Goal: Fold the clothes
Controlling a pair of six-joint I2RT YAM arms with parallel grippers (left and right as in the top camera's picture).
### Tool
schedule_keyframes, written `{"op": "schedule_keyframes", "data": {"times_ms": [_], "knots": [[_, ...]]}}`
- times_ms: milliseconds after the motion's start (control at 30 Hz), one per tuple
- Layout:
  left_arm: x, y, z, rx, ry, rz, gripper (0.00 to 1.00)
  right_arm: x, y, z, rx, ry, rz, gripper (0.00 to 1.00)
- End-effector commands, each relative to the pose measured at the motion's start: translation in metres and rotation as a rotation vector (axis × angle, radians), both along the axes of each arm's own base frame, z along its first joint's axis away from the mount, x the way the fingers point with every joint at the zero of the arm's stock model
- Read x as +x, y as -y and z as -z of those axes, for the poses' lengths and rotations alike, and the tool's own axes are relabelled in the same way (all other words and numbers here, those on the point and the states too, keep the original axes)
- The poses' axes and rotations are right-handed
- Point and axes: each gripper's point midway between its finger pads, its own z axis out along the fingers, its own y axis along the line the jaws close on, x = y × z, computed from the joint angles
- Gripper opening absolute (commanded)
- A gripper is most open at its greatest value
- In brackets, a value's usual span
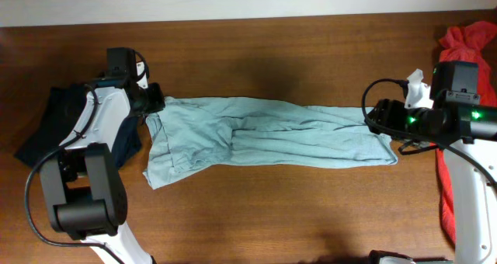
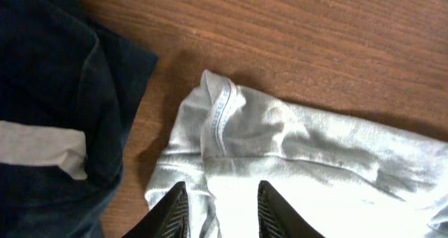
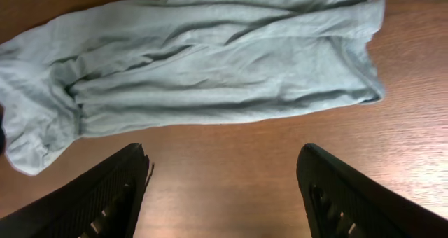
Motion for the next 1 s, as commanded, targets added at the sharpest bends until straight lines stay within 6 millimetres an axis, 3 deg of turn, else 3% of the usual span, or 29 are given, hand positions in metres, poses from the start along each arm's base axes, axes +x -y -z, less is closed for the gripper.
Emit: {"op": "schedule_keyframes", "data": {"times_ms": [0, 133, 267, 467, 600, 733, 967], "knots": [[0.003, 0.007, -0.011, -0.04, 0.021, 0.032, 0.27, 0.008, 0.009, 0.014, -0.046, -0.035, 0.01, 0.7], [0.001, 0.032, -0.014, -0.122, 0.036, 0.157, 0.25, 0.027, 0.025, 0.039, -0.086, -0.086, 0.081, 0.7], [-0.006, 0.052, -0.01, -0.097, 0.029, 0.312, 0.24, 0.046, 0.034, 0.072, -0.091, -0.143, 0.131, 0.7], [-0.02, 0.058, 0.023, -0.021, -0.06, 0.348, 0.21, 0.067, 0.055, 0.115, -0.104, -0.189, 0.167, 0.63], [-0.025, 0.06, 0.043, -0.031, -0.107, 0.352, 0.19, 0.079, 0.079, 0.126, -0.13, -0.15, 0.156, 0.61], [-0.029, 0.06, 0.058, -0.037, -0.143, 0.351, 0.19, 0.077, 0.097, 0.125, -0.123, -0.141, 0.199, 0.62], [-0.034, 0.059, 0.076, -0.043, -0.184, 0.35, 0.19, 0.07, 0.085, 0.144, -0.07, -0.214, 0.174, 0.62]]}}
